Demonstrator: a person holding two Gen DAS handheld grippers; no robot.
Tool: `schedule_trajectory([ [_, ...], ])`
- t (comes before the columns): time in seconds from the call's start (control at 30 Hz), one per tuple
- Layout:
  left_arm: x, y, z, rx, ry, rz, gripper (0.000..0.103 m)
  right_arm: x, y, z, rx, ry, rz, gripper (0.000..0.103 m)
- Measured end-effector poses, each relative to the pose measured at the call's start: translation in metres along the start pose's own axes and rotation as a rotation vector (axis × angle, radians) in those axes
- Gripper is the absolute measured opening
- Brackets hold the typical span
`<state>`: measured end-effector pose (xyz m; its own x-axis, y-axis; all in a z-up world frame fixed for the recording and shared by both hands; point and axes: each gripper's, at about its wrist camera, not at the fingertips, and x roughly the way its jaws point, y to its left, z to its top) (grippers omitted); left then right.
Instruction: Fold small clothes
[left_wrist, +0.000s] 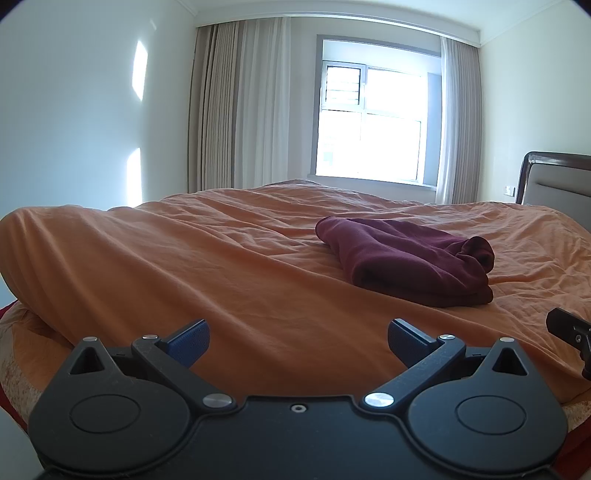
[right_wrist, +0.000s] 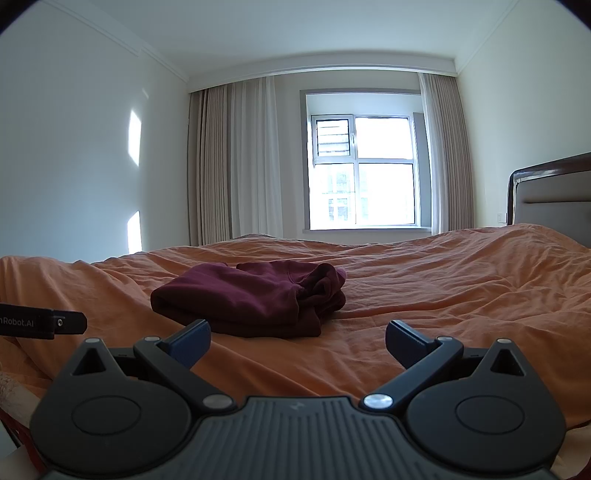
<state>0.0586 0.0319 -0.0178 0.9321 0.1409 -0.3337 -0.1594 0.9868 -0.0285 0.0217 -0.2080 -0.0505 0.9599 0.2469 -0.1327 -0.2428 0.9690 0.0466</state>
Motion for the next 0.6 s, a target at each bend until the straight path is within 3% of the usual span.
schedule_trajectory([
  [0.43,-0.0013,-0.0011,0.0009,-0.005,0.006,-0.023,0.102,0.0001,0.0001,0.0002,0.000,0.000,0.000,0.103],
  [0.6,-0.0052,-0.0085,0.0009,0.032,-0.018,0.016,0.102,0.0002,0.0002,0.0001,0.000,0.000,0.000,0.103],
])
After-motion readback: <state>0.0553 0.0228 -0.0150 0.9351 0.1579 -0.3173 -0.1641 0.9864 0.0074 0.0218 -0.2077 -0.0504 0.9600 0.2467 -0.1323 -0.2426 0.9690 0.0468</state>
